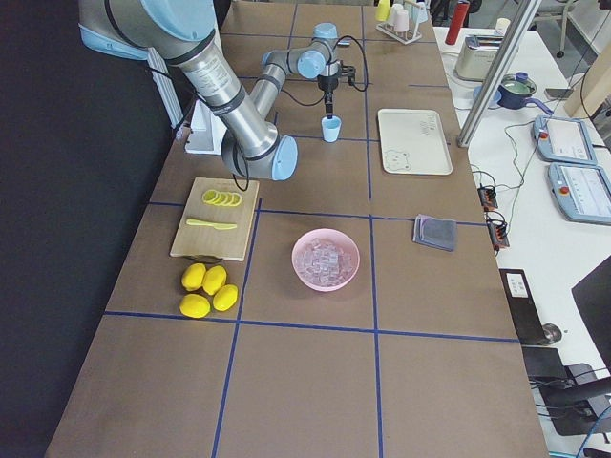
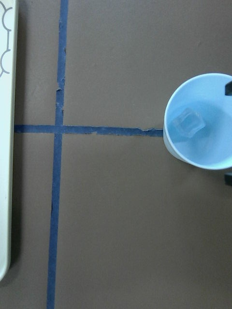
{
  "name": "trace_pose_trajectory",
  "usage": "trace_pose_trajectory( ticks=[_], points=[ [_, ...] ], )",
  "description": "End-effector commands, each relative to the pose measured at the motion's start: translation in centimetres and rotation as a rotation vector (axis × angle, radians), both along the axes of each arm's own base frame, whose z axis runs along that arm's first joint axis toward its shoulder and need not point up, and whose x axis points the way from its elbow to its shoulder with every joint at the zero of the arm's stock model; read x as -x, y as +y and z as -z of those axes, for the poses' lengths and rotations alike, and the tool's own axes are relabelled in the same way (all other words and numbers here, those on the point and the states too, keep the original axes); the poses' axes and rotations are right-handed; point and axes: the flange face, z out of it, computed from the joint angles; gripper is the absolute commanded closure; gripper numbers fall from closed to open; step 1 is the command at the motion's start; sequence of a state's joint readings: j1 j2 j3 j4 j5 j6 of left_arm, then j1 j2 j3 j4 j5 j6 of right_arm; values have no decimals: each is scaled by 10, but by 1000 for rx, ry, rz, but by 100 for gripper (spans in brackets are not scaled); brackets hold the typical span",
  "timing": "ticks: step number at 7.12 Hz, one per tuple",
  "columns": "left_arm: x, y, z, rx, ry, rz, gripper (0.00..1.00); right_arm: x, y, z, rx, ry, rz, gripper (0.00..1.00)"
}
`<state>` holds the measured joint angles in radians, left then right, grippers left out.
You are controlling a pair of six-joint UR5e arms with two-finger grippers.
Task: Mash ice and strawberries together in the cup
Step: 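Open the right gripper to drop the ice cube into the cup, then move the right gripper back over the pink ice bowl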
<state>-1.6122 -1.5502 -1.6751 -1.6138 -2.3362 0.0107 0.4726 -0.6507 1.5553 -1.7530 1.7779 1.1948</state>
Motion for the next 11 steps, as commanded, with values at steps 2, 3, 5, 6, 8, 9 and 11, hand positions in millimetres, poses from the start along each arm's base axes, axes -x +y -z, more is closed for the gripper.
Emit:
trace_pose_trajectory(
  ticks=[2, 3, 5, 6, 8, 9, 11],
  points=[
    [0, -3, 3, -6, 0, 1, 0, -23, -14, 12, -10, -28, -27, 2],
    [0, -5, 6, -12, -2, 1, 0, -48, -21, 20, -19, -50, -48, 1],
    [0, -6, 6, -11, 0, 2, 0, -129, -21, 11, -9, -15, -99, 1],
    [0, -6, 7, -12, 0, 2, 0, -181, -18, -26, -25, -1, -120, 1],
    [0, -6, 7, -14, 1, 2, 0, -253, -22, -104, -121, 106, -30, 1],
    [0, -6, 8, -15, 1, 2, 0, -287, -21, -142, -126, 156, -17, 1],
    [0, -6, 14, -28, 1, 2, 0, -337, -23, -184, -92, 164, 45, 1]
  ],
)
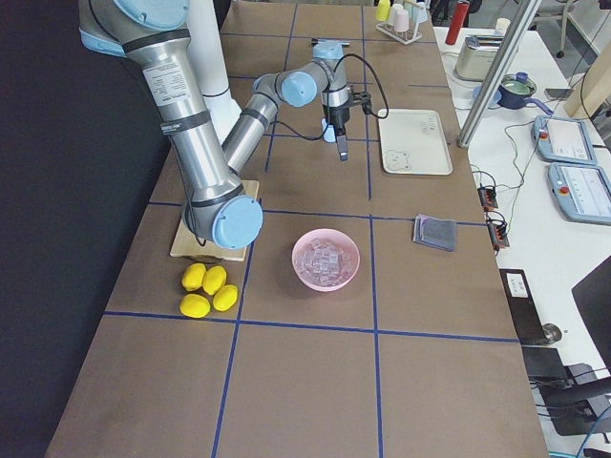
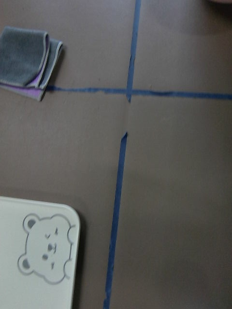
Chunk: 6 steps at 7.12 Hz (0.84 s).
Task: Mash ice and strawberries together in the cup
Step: 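Move the right gripper back over the pink ice bowl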
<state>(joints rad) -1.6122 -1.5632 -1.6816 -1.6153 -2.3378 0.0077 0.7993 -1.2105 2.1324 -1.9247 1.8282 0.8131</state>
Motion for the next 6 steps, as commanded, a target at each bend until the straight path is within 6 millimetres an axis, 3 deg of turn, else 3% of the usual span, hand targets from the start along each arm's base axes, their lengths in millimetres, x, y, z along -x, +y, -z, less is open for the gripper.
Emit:
trace_pose_trajectory(
  ticks=[1, 3, 4, 6],
  points=[
    [0, 0, 11, -21, -2, 1, 0, -71, 1, -57, 6, -5, 81, 1],
    [0, 0, 20, -10, 3, 32, 0, -129, 2, -122, 8, -50, 72, 1],
    [0, 1, 24, -13, 4, 37, 0, -148, -7, -158, 19, -69, 76, 1],
    [0, 1, 24, -10, 0, 38, 0, -160, -6, -221, -7, -62, 102, 1]
  ],
)
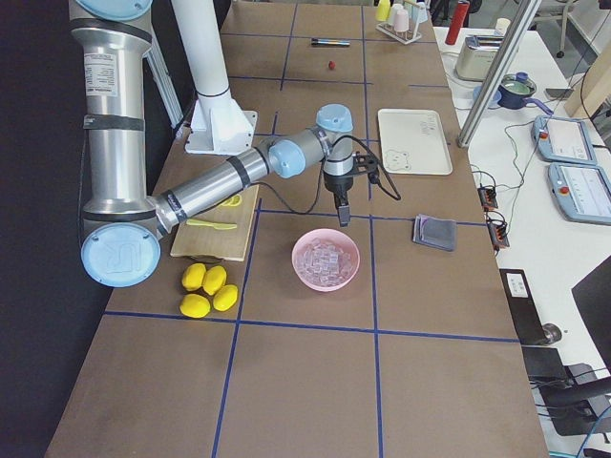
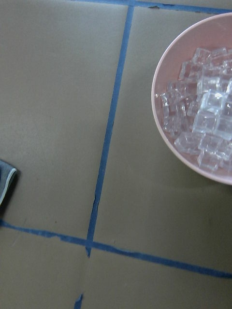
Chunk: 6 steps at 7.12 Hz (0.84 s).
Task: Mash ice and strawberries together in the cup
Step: 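Lower the right gripper into the bowl and grasp another ice cube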
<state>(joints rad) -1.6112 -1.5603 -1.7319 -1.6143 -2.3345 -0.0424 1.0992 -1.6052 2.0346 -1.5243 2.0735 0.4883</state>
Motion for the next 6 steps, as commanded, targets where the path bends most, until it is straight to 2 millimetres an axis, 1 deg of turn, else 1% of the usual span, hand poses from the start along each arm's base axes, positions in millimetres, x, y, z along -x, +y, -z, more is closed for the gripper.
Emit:
trace_pose_trajectory(
  ticks=[1, 2, 3, 4, 5, 6],
  points=[
    [-1, 1, -1, 4, -2, 0, 0, -13, -1, -60, -25, 0, 12, 1],
    [-11, 2, -4, 13, -2, -20, 0, -13, -3, -70, -10, 11, 7, 1],
    [-13, 3, -5, 16, -2, -23, 0, -12, -4, -83, 13, 21, 11, 1],
    [-14, 3, -6, 16, -2, -26, 0, -12, -4, -82, 16, 17, 10, 4],
    [-14, 2, -5, 15, -2, -26, 0, -11, -3, -83, 23, 15, 15, 12],
    [-14, 2, -5, 15, -2, -26, 0, -11, -1, -86, 28, 19, 25, 12]
  ],
)
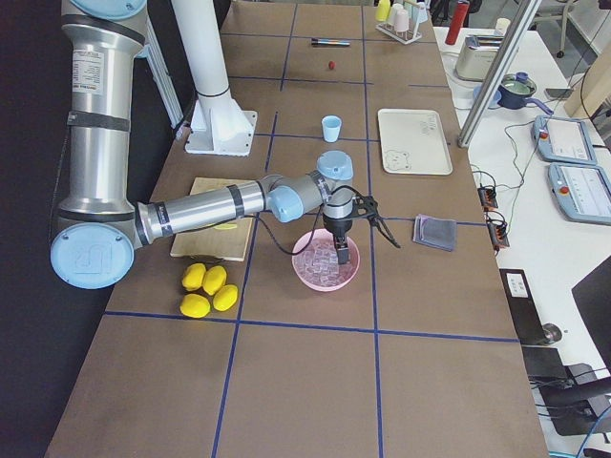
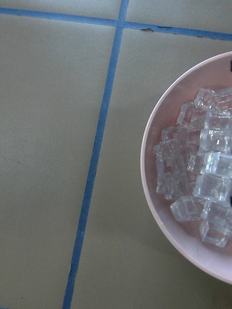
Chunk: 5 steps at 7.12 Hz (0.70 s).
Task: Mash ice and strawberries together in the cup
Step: 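Lower the right gripper into the bowl and grasp another ice cube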
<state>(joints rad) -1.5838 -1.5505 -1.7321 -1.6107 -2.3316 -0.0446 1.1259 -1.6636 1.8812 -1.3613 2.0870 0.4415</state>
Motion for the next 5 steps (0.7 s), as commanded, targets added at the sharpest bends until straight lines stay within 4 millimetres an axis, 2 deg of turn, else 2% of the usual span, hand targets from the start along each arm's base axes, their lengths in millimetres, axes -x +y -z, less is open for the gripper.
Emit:
trace_pose_trajectory(
  ticks=[1, 3, 5],
  points=[
    [0, 0, 1, -2, 0, -1, 0, 7, 5, -10, 20, 8, 24, 12],
    [0, 0, 0, 0, 1, 0, 0, 25, 10, -20, 33, 19, 63, 15],
    [0, -1, 1, -2, 0, 0, 0, 26, 15, -22, 39, 22, 71, 26]
  ],
)
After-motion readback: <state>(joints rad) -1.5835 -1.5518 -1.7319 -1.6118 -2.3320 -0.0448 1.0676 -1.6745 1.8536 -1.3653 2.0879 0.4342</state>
